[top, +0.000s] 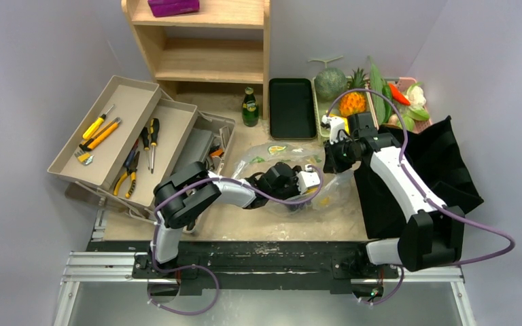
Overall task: Untie the knot of the grocery bags and take out the mixed food
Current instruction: Pick up the fake fruit from the takeout bag.
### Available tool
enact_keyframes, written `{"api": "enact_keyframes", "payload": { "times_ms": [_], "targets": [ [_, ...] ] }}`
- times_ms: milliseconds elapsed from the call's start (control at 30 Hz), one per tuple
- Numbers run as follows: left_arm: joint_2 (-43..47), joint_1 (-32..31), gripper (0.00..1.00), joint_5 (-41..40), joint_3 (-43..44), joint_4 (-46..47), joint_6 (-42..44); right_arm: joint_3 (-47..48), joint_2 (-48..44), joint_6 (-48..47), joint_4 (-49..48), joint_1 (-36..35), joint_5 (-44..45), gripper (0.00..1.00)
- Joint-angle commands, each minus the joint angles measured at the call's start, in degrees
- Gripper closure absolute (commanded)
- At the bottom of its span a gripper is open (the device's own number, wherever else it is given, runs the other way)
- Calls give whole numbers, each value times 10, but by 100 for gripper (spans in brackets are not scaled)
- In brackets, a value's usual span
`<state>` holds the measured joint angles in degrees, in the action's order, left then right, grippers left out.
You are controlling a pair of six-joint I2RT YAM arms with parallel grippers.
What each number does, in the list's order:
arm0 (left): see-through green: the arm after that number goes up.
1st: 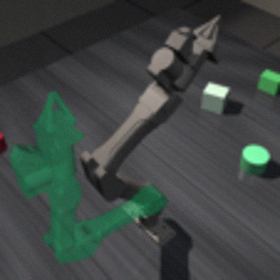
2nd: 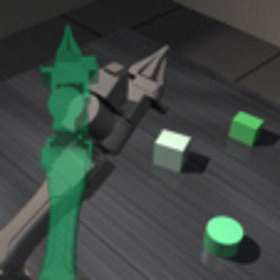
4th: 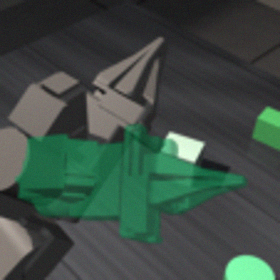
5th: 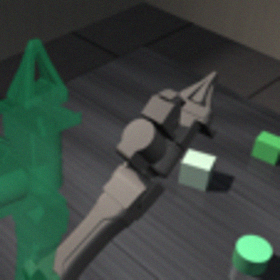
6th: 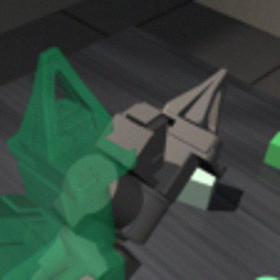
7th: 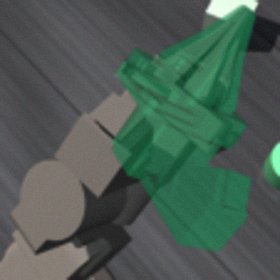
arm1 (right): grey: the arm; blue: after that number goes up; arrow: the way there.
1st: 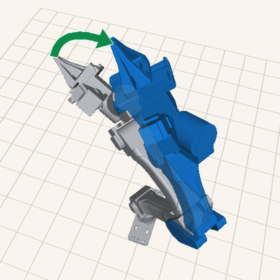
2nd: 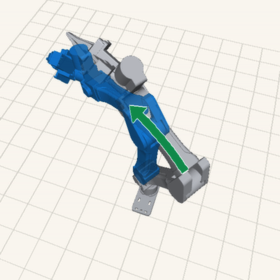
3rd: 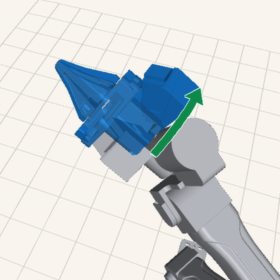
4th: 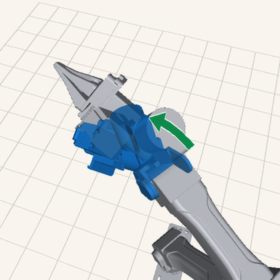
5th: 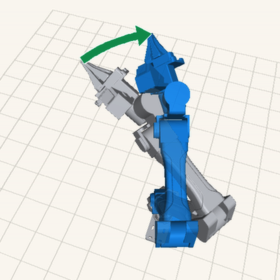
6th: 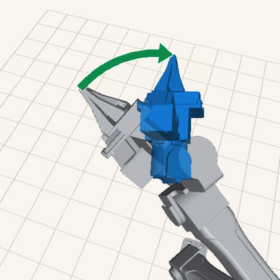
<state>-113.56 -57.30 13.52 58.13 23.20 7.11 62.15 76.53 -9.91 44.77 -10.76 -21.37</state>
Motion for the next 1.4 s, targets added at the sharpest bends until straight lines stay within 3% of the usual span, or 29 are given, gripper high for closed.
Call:
{"api": "enact_keyframes", "payload": {
  "times_ms": [0,267,500,600,733,1000,1367],
  "targets": [
    [20,-2,17,33,-15,50,15,-1,25,-5,21,1,35,100],
    [-8,-23,9,69,21,109,58,-6,53,12,18,2,21,100],
    [-44,-28,7,113,71,73,76,1,61,18,17,2,12,100],
    [-47,-28,17,129,76,45,92,1,59,18,17,2,11,100],
    [-19,-28,40,121,42,34,113,2,55,18,16,2,4,100],
    [138,9,66,89,-9,-12,89,2,26,-7,0,2,-15,100],
    [264,88,74,56,-6,-148,109,-30,-60,-57,-70,2,-43,100]
  ]
}}
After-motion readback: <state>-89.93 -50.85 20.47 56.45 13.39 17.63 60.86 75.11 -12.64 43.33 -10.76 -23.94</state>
